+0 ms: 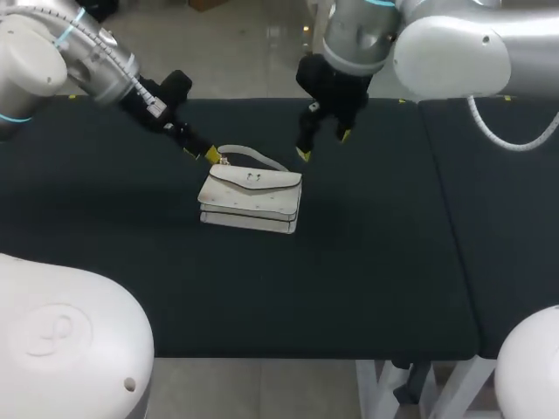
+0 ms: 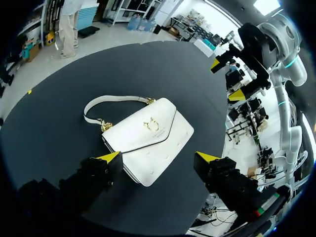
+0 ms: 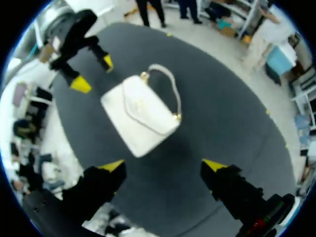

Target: Pick up the bag, open it, inspect its contents, close it, and place it on the opposite side

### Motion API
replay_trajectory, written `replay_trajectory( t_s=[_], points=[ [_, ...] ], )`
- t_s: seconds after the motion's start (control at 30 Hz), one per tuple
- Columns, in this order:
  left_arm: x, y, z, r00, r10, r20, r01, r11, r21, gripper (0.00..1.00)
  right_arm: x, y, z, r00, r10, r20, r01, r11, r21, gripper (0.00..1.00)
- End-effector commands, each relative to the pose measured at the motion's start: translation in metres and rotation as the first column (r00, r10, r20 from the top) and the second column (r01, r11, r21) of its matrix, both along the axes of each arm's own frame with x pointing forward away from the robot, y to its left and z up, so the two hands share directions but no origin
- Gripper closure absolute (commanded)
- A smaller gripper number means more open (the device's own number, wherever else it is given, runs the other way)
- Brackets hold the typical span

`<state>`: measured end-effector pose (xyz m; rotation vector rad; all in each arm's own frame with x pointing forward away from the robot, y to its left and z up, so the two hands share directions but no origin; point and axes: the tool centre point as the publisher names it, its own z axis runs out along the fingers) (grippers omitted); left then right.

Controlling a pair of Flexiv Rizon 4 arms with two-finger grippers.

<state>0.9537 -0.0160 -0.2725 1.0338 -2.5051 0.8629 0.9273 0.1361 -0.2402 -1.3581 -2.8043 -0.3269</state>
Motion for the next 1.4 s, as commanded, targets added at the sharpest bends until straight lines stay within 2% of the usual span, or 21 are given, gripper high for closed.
replay_trajectory(
  t_s=[0.03, 0.17, 0.2, 0.27, 0.33, 0.37, 0.43, 0.5, 0.53, 0.7, 0.77, 0.97, 1.03, 1.23, 1.33, 1.4],
  points=[
    [0.001, -0.001, 0.0, 0.927, 0.291, -0.235, -0.288, 0.956, 0.047, 0.0, 0.003, -0.003, 0.0, 0.907, -0.376, -0.19, 0.402, 0.907, 0.123, 0.0],
    [0.001, -0.001, 0.0, 0.927, 0.291, -0.235, -0.288, 0.956, 0.047, 0.0, 0.003, -0.003, 0.0, 0.907, -0.376, -0.19, 0.402, 0.907, 0.123, 0.0],
    [0.004, -0.004, -0.006, 0.886, 0.367, -0.282, -0.376, 0.926, 0.022, 0.0, 0.002, -0.001, -0.003, 0.888, -0.411, -0.207, 0.443, 0.884, 0.15, 0.0],
    [0.009, -0.006, -0.018, 0.761, 0.512, -0.397, -0.551, 0.835, 0.021, 0.0, 0.002, 0.0, -0.013, 0.803, -0.518, -0.295, 0.582, 0.788, 0.201, 0.0],
    [0.006, -0.002, -0.027, 0.713, 0.511, -0.48, -0.583, 0.812, -0.001, 0.0, -0.003, -0.001, -0.021, 0.758, -0.57, -0.315, 0.645, 0.728, 0.232, 0.0],
    [0.006, 0.002, -0.029, 0.694, 0.507, -0.512, -0.595, 0.804, -0.011, 0.0, -0.003, -0.002, -0.025, 0.732, -0.575, -0.365, 0.672, 0.698, 0.249, 0.0],
    [0.003, 0.009, -0.031, 0.684, 0.496, -0.536, -0.604, 0.796, -0.035, 0.0, -0.004, -0.004, -0.029, 0.693, -0.589, -0.415, 0.713, 0.643, 0.278, 0.0],
    [0.001, 0.015, -0.032, 0.701, 0.468, -0.539, -0.581, 0.812, -0.051, 0.0, -0.005, -0.005, -0.031, 0.653, -0.607, -0.454, 0.751, 0.596, 0.284, 0.0],
    [0.002, 0.018, -0.031, 0.688, 0.474, -0.549, -0.591, 0.805, -0.045, 0.0, -0.005, -0.004, -0.032, 0.647, -0.613, -0.455, 0.757, 0.589, 0.282, 0.0],
    [0.004, 0.026, -0.032, 0.706, 0.375, -0.601, -0.511, 0.857, -0.065, 0.0, -0.004, 0.001, -0.035, 0.583, -0.623, -0.522, 0.809, 0.504, 0.303, 0.0],
    [0.006, 0.027, -0.036, 0.726, 0.329, -0.605, -0.462, 0.884, -0.074, 0.0, -0.004, 0.003, -0.04, 0.558, -0.639, -0.53, 0.829, 0.464, 0.313, 0.0],
    [0.016, 0.026, -0.048, 0.736, 0.248, -0.63, -0.389, 0.917, -0.094, 0.0, 0.0, 0.014, -0.058, 0.487, -0.647, -0.587, 0.873, 0.371, 0.316, 0.0],
    [0.022, 0.026, -0.05, 0.734, 0.241, -0.634, -0.387, 0.917, -0.099, 0.0, 0.003, 0.017, -0.063, 0.472, -0.628, -0.618, 0.881, 0.353, 0.314, 0.0],
    [0.037, 0.027, -0.056, 0.728, 0.208, -0.653, -0.374, 0.919, -0.124, 0.0, 0.014, 0.022, -0.07, 0.428, -0.629, -0.649, 0.904, 0.296, 0.309, 0.0],
    [0.046, 0.024, -0.059, 0.709, 0.177, -0.683, -0.371, 0.917, -0.148, 0.0, 0.021, 0.022, -0.074, 0.363, -0.609, -0.705, 0.932, 0.23, 0.281, 0.0],
    [0.048, 0.023, -0.059, 0.701, 0.18, -0.69, -0.38, 0.913, -0.148, 0.0, 0.021, 0.022, -0.074, 0.363, -0.609, -0.705, 0.932, 0.23, 0.281, 0.0]
  ],
)
